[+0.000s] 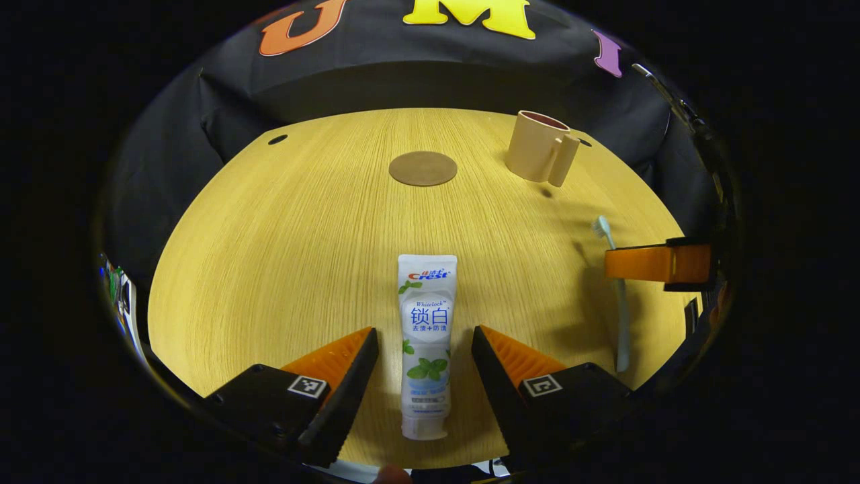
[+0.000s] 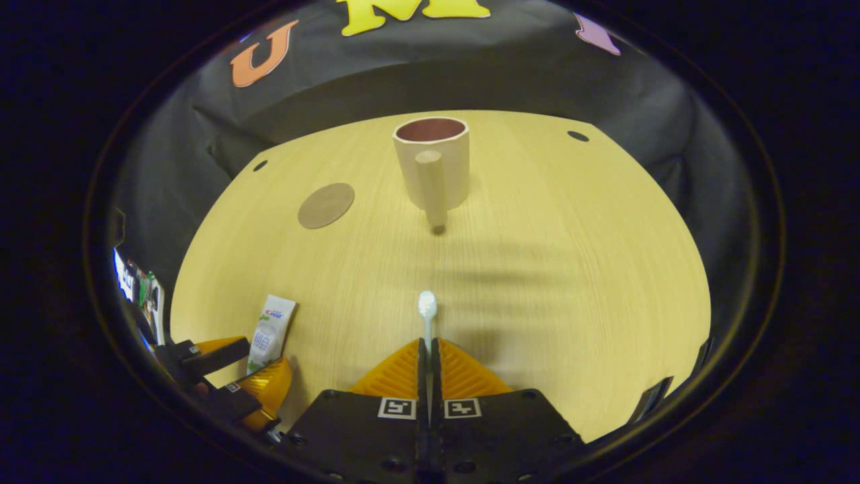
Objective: Put the toothbrush and toothpaste on the desktop into the cup, then pick up the cup and place it on the coaster on the desktop.
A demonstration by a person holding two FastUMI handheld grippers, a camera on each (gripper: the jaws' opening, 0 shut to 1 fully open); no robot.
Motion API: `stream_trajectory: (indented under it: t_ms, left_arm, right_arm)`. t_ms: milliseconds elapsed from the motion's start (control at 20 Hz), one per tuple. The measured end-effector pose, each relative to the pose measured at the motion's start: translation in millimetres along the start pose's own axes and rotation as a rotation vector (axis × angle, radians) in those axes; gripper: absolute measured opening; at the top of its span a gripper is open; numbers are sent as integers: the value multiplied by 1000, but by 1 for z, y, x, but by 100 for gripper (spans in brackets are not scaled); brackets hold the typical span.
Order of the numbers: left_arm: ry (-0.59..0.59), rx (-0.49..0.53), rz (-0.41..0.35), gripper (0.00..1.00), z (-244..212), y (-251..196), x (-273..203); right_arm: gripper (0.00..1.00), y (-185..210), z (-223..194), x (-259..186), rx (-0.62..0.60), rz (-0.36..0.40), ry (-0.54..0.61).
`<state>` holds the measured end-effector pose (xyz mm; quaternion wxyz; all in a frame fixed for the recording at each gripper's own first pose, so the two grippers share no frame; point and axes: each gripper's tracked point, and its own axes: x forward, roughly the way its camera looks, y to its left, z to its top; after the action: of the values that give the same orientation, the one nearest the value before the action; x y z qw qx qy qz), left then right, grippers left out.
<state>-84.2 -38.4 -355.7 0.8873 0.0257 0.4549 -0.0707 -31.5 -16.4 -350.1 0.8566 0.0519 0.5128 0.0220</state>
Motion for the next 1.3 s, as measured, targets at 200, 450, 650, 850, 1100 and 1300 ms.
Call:
stream_trajectory:
  t_ms: [200,450,650,850,1100,1300]
  left_arm:
    - [-12,12,6,81,6,0,5]
    - [-14,2,11,52,7,0,6]
    - [2,-11,4,43,8,-1,6]
    - [6,-38,11,38,7,0,1]
    - [-17,-12,-7,30,11,-5,-5]
    - [-59,-17,-23,27,23,-8,-16]
  right_arm:
    - [0,-2,4,-10,-2,-1,-25]
    - [0,-5,11,-25,-3,3,-67]
    - [1,-2,14,-42,-26,3,-103]
    - [0,0,22,-60,-44,10,-153]
    - [1,1,36,-84,-54,11,-221]
    - [0,1,54,-96,-45,12,-266]
